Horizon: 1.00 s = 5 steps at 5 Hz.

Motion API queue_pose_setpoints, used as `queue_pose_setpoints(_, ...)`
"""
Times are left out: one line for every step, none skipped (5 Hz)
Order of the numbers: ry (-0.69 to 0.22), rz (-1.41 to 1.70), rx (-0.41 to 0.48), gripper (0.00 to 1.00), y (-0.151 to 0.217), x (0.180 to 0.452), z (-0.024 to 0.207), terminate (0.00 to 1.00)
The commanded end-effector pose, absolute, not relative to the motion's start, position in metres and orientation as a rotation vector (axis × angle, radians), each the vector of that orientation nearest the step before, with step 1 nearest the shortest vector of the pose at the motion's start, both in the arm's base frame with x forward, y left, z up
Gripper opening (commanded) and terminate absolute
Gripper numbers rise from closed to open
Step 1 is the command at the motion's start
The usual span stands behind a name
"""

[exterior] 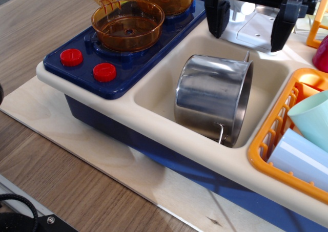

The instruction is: Flip pot upright which is in sink

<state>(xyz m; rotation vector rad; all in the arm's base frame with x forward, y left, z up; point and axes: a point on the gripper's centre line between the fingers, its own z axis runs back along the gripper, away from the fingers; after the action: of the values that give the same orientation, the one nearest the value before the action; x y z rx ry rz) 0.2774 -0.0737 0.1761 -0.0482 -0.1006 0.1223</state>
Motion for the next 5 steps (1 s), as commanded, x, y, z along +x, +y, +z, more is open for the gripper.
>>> queue_pose_setpoints(-0.101, 0.122, -0.048, 1.00, -0.074, 0.277, 0.176, 0.00)
queue_pose_setpoints(-0.079, 0.100, 0.048, 1.00, -0.079, 0.290, 0.175, 0.00)
queue_pose_setpoints(-0.072, 0.041, 0.122, 1.00, -0.082, 0.295, 0.171, 0.00)
queue_pose_setpoints(-0.065, 0.000, 0.227, 1.00, -0.082, 0.293, 0.166, 0.00)
queue_pose_setpoints(-0.066, -0.007, 0.247, 1.00, -0.080, 0.289, 0.161, 0.00)
